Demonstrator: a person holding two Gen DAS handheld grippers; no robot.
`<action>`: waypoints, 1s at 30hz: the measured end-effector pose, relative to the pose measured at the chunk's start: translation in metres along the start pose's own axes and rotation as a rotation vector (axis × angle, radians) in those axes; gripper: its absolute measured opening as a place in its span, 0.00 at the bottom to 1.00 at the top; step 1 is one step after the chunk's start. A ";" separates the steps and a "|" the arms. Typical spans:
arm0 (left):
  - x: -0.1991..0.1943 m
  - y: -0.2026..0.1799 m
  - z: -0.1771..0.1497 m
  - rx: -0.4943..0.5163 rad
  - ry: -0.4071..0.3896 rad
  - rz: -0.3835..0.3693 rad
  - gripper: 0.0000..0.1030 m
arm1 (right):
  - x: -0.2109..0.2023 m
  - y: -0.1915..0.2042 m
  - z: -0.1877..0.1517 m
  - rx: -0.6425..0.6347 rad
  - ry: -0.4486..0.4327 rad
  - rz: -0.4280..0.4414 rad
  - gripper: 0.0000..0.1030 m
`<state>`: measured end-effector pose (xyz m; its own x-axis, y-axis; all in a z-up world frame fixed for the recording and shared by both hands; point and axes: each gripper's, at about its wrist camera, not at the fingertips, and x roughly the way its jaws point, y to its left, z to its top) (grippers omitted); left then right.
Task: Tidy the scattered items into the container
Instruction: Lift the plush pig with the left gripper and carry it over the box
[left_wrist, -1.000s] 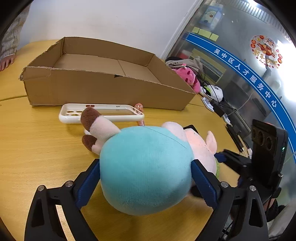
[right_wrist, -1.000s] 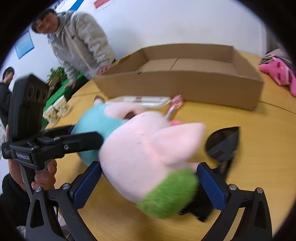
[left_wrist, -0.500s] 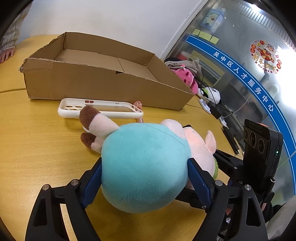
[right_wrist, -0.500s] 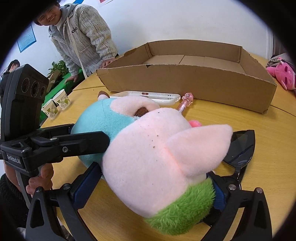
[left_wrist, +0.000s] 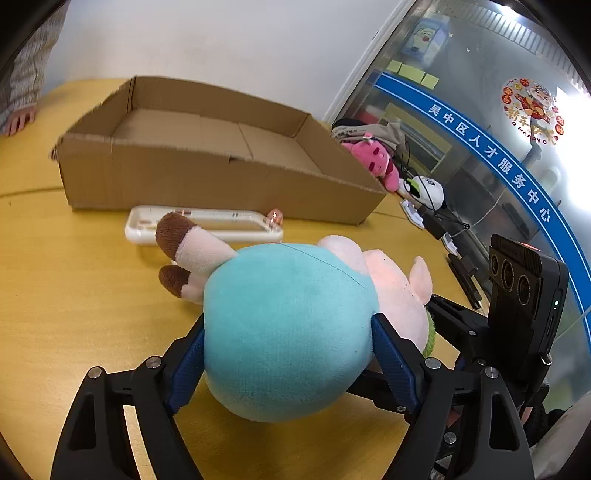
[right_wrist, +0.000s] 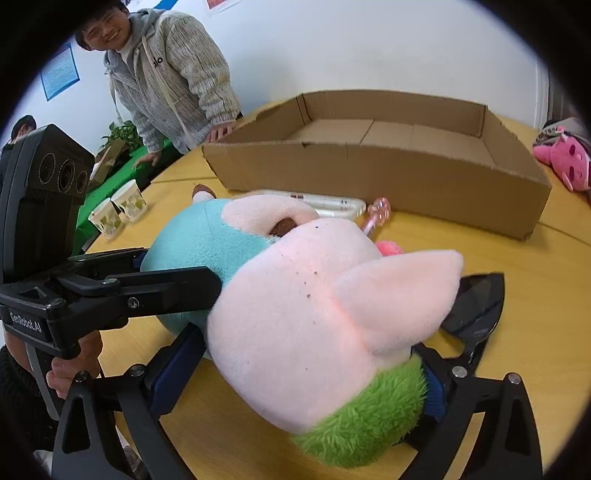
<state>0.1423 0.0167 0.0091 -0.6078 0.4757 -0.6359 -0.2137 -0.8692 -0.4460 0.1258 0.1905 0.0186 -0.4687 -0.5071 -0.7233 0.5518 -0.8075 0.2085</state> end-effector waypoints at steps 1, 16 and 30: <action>-0.003 -0.001 0.004 0.006 -0.006 0.000 0.84 | -0.003 0.001 0.003 -0.004 -0.007 -0.001 0.96; -0.097 -0.052 0.147 0.225 -0.263 0.058 0.84 | -0.089 0.020 0.142 -0.173 -0.267 -0.023 0.95; -0.141 -0.067 0.350 0.354 -0.422 0.159 0.84 | -0.127 0.012 0.348 -0.284 -0.418 -0.007 0.94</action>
<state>-0.0251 -0.0396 0.3490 -0.8905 0.3037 -0.3389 -0.2941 -0.9524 -0.0808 -0.0480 0.1404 0.3415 -0.6772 -0.6260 -0.3867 0.6862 -0.7270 -0.0249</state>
